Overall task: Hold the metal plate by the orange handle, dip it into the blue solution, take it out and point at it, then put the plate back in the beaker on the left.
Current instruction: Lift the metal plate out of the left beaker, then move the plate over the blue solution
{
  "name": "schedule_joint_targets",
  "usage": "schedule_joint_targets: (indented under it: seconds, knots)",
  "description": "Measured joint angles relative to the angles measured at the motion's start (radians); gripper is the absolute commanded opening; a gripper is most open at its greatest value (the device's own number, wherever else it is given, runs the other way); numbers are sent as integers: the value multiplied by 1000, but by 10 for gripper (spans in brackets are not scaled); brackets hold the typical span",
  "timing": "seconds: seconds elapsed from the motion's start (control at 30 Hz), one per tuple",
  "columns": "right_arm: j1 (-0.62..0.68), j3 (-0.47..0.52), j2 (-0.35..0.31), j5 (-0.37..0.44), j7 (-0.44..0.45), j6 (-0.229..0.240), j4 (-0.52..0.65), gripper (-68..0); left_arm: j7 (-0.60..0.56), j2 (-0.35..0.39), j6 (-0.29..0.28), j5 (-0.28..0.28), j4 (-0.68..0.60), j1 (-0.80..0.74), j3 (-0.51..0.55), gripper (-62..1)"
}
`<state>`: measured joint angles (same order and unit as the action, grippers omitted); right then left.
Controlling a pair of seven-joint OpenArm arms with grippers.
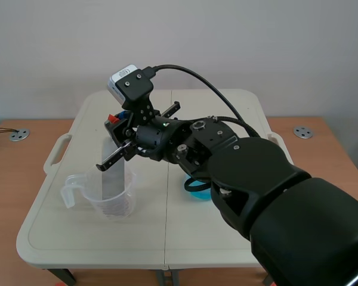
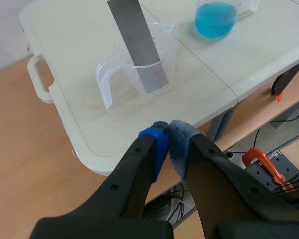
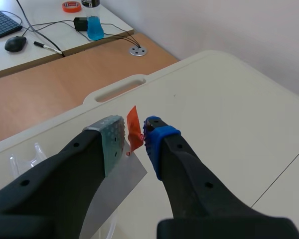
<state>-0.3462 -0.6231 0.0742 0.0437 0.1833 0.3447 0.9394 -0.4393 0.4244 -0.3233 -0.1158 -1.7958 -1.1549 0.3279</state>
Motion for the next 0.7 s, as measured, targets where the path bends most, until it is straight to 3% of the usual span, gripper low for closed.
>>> schedule_joint_targets:
  seconds: [0.07, 0.2, 0.43, 0.7]
  knots:
    - [0, 0, 0, 0, 2, 0, 0, -665, 0, 0, 0, 0, 0, 0, 0, -579]
    - [0, 0, 0, -13, 27, 29, 0, -664, 0, 0, 0, 0, 0, 0, 0, -579]
    - [-4, 0, 0, -81, 109, 162, 0, -664, 0, 0, 0, 0, 0, 0, 0, -579]
    - [-8, 0, -36, -78, 169, 333, 2, -664, 0, 0, 0, 0, 0, 0, 0, -579]
